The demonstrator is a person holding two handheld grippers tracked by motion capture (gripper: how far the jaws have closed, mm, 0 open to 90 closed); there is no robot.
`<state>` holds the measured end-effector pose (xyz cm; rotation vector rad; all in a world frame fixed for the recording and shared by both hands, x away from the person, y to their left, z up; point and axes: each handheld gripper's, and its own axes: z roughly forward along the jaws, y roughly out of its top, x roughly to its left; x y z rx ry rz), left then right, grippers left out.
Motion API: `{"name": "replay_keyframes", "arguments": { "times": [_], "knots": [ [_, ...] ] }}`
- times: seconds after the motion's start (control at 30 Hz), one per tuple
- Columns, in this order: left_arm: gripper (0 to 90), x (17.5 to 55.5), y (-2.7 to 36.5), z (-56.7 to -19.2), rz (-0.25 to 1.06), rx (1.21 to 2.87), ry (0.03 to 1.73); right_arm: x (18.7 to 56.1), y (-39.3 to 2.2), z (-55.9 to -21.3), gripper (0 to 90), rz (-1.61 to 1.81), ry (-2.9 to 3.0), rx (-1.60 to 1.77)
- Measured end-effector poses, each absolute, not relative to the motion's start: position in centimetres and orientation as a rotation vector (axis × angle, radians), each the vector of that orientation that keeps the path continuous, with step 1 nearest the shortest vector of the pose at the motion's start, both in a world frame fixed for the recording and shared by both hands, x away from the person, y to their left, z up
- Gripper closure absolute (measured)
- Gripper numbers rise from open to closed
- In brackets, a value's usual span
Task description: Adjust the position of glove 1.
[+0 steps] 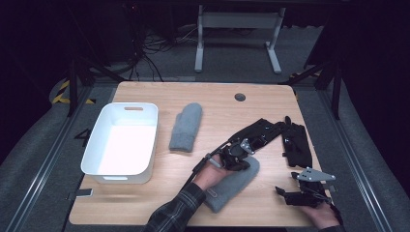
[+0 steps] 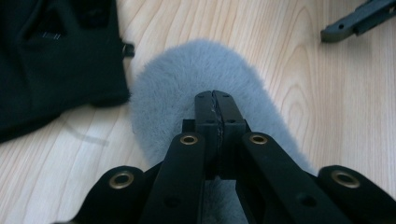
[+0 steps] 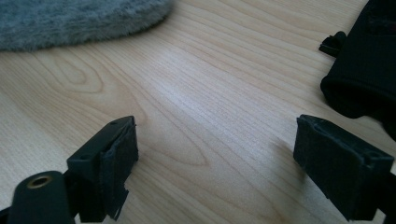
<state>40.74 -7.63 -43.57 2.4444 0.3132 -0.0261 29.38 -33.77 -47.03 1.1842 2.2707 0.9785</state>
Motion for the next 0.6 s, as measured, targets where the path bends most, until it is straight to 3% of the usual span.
{"name": "replay_keyframes", "arguments": {
  "times": [0.27, 0.6],
  "knots": [
    [90.0, 40.5, -10.3, -43.5, -0.049, 2.433, 0.266, 29.4, -33.8, -47.0, 14.1, 0.980, 2.272, 1.182],
    [90.0, 41.0, -6.3, -40.7, 0.022, 2.367, 0.349, 29.4, -33.8, -47.0, 14.1, 0.980, 2.278, 1.175]
  ]
}}
